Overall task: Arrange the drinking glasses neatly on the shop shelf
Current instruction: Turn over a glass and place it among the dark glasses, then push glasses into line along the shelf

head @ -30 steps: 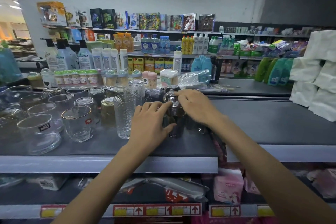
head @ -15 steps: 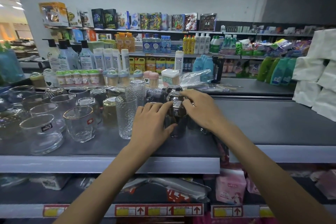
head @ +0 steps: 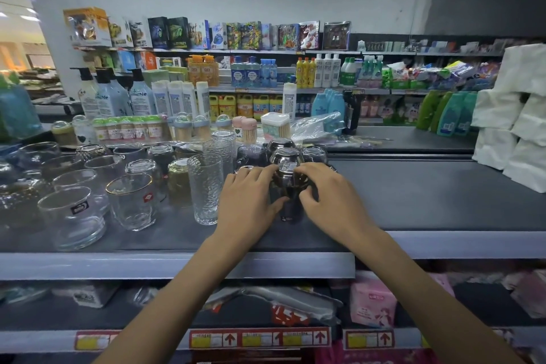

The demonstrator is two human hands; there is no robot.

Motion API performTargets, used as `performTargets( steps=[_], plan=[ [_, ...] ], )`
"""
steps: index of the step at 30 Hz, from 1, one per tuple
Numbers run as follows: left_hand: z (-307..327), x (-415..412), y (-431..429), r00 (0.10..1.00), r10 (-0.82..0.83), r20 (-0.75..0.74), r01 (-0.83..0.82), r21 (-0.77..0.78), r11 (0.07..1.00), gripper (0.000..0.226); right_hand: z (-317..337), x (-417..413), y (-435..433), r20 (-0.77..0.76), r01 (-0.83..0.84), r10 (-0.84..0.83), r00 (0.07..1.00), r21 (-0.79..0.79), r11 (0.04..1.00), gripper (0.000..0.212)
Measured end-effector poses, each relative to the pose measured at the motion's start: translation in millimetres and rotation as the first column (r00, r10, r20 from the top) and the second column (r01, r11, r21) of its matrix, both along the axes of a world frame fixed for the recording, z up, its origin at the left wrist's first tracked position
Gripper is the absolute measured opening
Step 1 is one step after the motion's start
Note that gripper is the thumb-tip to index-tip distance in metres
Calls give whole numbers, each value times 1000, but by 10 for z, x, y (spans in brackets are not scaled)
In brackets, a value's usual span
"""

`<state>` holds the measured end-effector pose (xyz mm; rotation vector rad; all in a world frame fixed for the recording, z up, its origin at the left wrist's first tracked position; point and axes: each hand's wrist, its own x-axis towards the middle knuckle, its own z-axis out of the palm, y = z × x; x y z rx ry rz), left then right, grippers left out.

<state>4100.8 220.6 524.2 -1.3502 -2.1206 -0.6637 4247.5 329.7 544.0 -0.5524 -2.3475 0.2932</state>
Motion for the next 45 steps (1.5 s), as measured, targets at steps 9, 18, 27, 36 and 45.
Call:
performTargets(
  steps=[9, 18, 27, 36, 45],
  plan=[
    [-166, 35, -380, 1000, -9, 26, 8, 41, 999, 45, -31, 113, -169, -14, -12, 13, 1000, 70, 997, 41],
    [-281, -250, -727, 979, -30, -199, 21, -46, 999, 28, 438, -270, -310, 182, -121, 92, 979, 153, 981, 41],
    [-293, -763, -639, 856, -240, -457, 132, -256, 958, 45, 704, -1197, -164, 691, -148, 9, 723, 142, 979, 73],
    [-299, -895, -708, 891, -262, -371, 169, -265, 949, 48, 544, -1475, -64, 727, -123, 8, 687, 105, 987, 89],
    [-227, -845, -823, 899, -288, -331, 258, -131, 957, 27, 707, -1148, -64, 606, -242, 204, 769, -20, 970, 90]
  ],
)
